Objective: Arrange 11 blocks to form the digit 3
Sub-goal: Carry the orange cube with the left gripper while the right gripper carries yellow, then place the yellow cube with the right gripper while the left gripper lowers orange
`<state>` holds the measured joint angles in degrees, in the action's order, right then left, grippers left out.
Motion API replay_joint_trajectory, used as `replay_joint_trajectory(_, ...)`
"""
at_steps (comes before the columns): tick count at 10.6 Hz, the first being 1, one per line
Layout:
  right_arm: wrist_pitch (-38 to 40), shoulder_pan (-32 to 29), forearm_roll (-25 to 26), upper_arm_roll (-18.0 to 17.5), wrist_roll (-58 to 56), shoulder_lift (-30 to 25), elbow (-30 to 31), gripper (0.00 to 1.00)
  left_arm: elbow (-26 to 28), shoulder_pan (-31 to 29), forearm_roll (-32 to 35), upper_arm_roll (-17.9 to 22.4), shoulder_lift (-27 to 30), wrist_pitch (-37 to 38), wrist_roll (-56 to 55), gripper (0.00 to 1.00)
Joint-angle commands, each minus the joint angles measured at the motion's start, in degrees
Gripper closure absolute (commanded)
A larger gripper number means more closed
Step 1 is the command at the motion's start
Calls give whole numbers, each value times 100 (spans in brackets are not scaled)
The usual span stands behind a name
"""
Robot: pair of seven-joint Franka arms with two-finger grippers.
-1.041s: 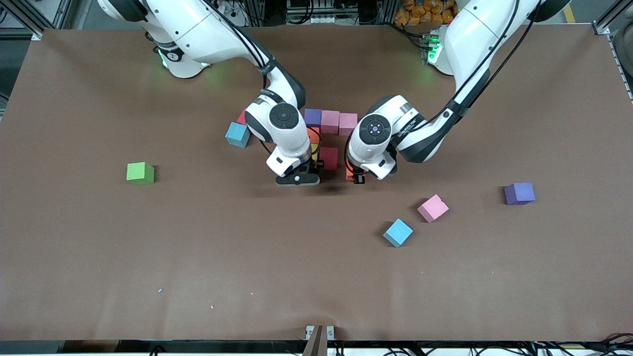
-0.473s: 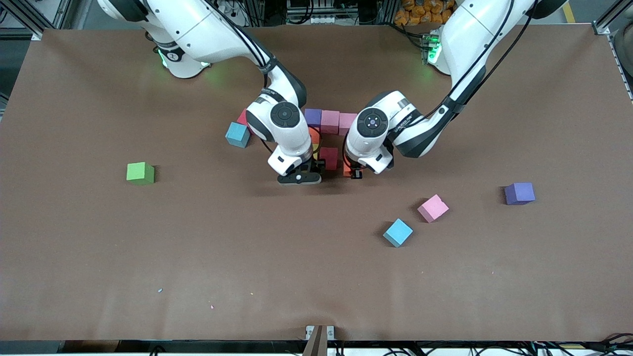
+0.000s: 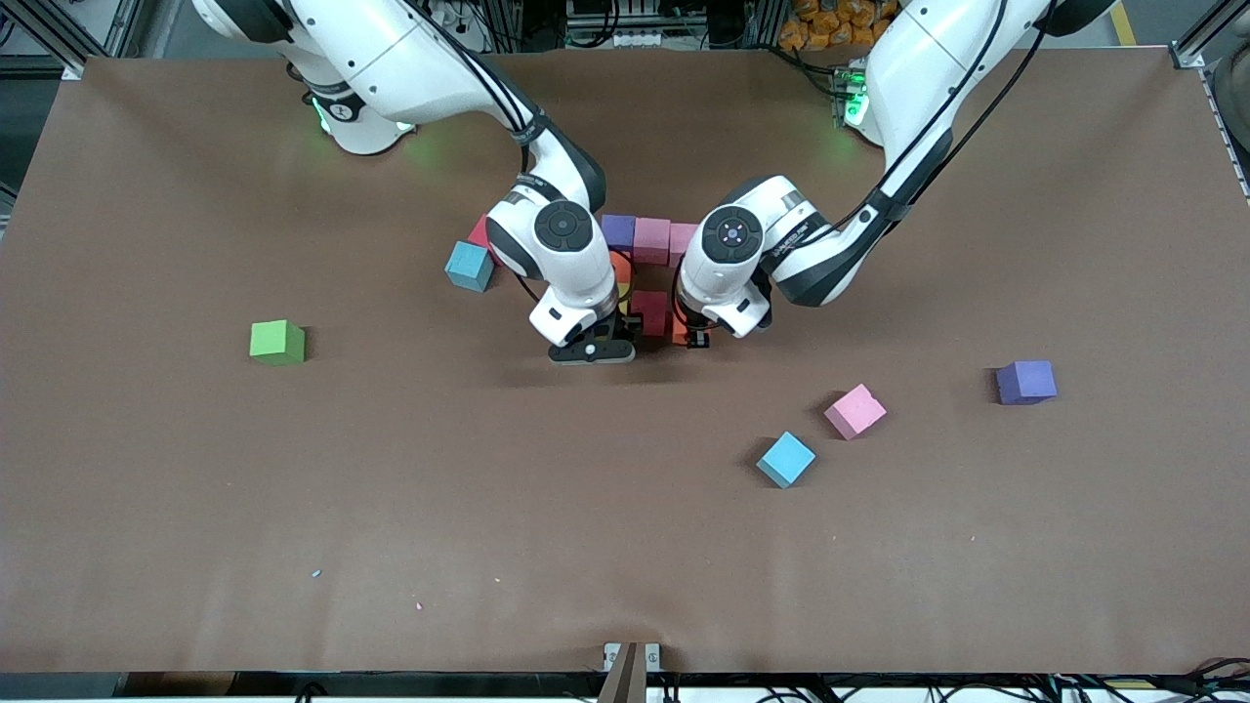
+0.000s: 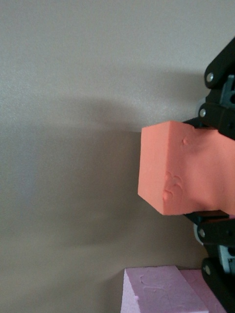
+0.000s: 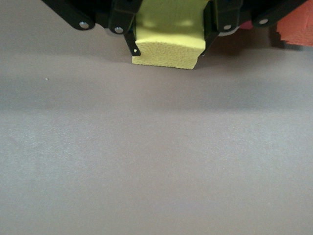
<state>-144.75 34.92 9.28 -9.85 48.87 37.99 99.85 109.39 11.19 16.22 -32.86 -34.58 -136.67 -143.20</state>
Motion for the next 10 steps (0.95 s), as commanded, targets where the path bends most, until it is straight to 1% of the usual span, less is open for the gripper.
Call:
replay_joint_trajectory(1,-45,33,109,9,158,-99,140,86,162,23,4,7,162,-106,-130,100)
replay_joint_trajectory(3,-45,33,109,9,158,-90,140,85,162,32,4,16,145,-158,-130,100)
replay_joint_trajectory(4,-45,33,109,9,158,-82,131,82,162,67,47,16,136,-176,-130,100)
replay_joint_trajectory(7,-54,41,109,9,158,-64,131,78,162,94,135,16,66,-255,-208,100)
replay_joint_trajectory(8,-71,42,109,9,158,-55,131,73,162,94,144,16,65,-264,-235,100)
replay_joint_trajectory(9,-80,42,109,9,158,-55,131,66,162,102,162,16,48,-264,-235,100)
replay_joint_trajectory(10,-80,42,109,9,158,-55,131,57,162,103,162,16,22,-264,-235,100)
